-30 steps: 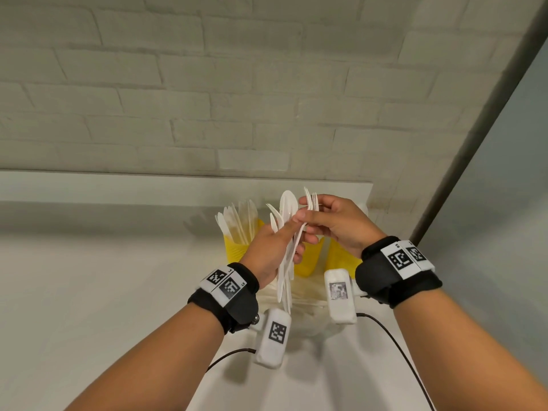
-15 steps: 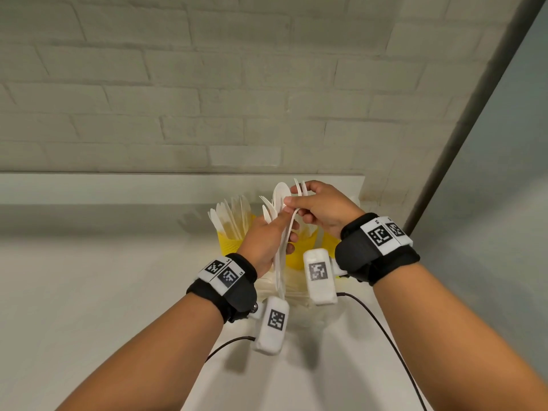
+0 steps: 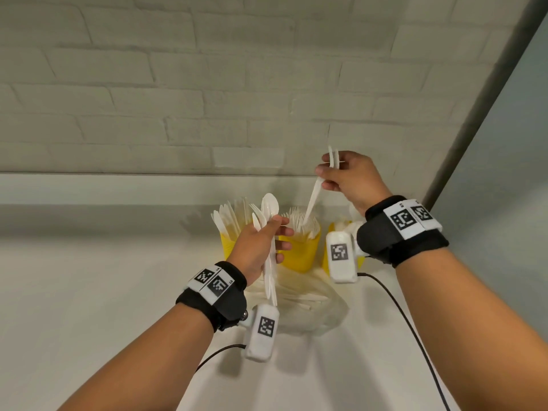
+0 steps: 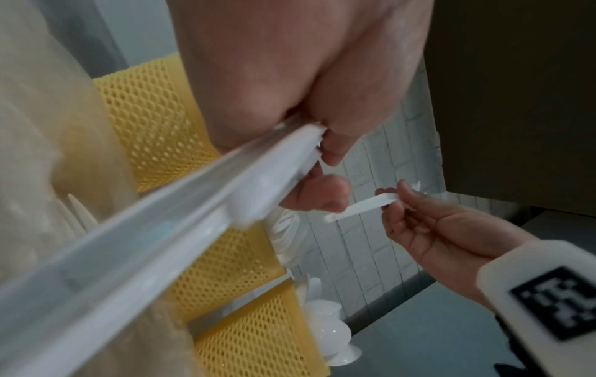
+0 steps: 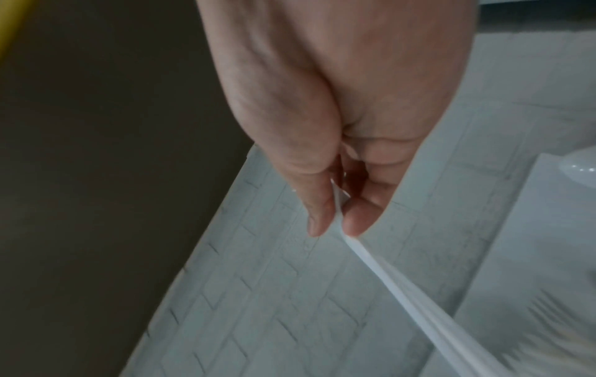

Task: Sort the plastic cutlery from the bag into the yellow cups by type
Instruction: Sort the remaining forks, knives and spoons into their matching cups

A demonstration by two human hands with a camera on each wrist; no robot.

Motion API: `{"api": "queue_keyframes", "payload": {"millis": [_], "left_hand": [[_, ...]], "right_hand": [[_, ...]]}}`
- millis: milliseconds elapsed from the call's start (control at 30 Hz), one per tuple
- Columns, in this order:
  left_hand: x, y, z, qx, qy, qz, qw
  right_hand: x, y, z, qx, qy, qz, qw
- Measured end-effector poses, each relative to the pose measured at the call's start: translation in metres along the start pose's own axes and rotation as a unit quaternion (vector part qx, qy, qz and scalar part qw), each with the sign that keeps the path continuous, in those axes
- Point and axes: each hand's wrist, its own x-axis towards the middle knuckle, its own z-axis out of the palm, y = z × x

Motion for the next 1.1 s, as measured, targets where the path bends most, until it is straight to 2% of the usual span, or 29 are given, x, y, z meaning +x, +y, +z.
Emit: {"api": "queue_keyframes", "payload": {"millis": [233, 433, 600, 767, 833, 900, 967, 1100], "left_hand": [[0.004, 0.006, -0.002, -0.037, -0.001, 0.008, 0.999], [0.004, 0.005, -0.005, -0.038, -0.006, 0.010, 0.999], [0.004, 0.006, -0.003, -0.035, -0.009, 0.011, 0.999], [0.004, 0.007, -0.002, -0.028, -0.008, 0.014, 0.999], [0.002, 0.007, -0.002, -0.025, -0.016, 0.013, 0.999], [-0.001, 0.007, -0.001, -0.023, -0.035, 0.012, 0.999], [-0.005, 0.008, 0.000, -0.025, -0.063, 0.013, 0.998], [-0.010, 0.013, 0.004, -0.021, -0.105, 0.020, 0.994]], "right_hand": [[-0.007, 0.053, 0.023, -0.169, -0.028, 0.019, 0.985], [-0.016, 0.060, 0.030, -0.318, -0.026, -0.036, 0.947], [-0.014, 0.048, 0.032, -0.422, -0.081, -0.026, 0.903], [-0.018, 0.038, 0.033, -0.405, -0.144, -0.027, 0.902], [-0.020, 0.035, 0.035, -0.372, -0.113, -0.071, 0.919], [-0.025, 0.030, 0.038, -0.291, -0.085, -0.092, 0.949], [-0.030, 0.023, 0.042, -0.210, -0.120, -0.053, 0.969], [-0.041, 0.016, 0.044, -0.148, -0.232, 0.050, 0.960]]}}
